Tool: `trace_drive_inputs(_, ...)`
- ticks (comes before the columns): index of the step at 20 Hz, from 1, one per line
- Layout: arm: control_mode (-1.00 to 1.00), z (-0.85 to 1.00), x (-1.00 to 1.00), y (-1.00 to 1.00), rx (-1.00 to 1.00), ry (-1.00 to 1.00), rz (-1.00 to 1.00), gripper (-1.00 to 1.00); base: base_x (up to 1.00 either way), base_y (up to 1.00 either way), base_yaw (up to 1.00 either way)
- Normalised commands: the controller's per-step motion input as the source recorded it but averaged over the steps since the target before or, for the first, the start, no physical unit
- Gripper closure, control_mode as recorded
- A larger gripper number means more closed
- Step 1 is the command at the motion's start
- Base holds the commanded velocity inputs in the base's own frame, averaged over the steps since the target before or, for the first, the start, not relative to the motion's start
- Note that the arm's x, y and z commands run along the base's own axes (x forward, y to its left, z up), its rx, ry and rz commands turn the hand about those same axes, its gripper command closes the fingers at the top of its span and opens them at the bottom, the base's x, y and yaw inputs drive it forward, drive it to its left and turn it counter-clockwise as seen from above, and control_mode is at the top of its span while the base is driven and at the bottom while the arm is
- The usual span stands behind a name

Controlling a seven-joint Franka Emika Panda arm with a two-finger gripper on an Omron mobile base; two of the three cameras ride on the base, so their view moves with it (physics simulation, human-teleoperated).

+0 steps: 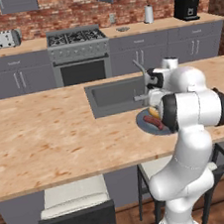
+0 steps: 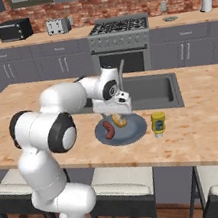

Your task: Move the hot dog bun to the plate on the dining table and place the condiment next to that plate. Then navigate to the fridge and take the sausage and place it on the plate as well.

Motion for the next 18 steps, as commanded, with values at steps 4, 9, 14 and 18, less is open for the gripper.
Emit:
trace_drive_inputs(4,-1.0,0.81,-0.38,0.0,0.0,0.0,0.0,-1.0,0.0,0.0,0.0)
trace_drive_inputs(9,-1.0,0.67,-0.64,0.02,0.0,0.0,0.0,-1.0,0.0,0.0,0.0)
trace_drive_inputs(14,-1.0,0.47,-0.95,0.03,0.0,-0.08,-0.02,-1.0,0.0,0.0,0.0)
trace_drive_inputs(18,-1.0,0.44,-0.99,0.07,0.0,-0.15,-0.02,-1.0,0.0,0.0,0.0)
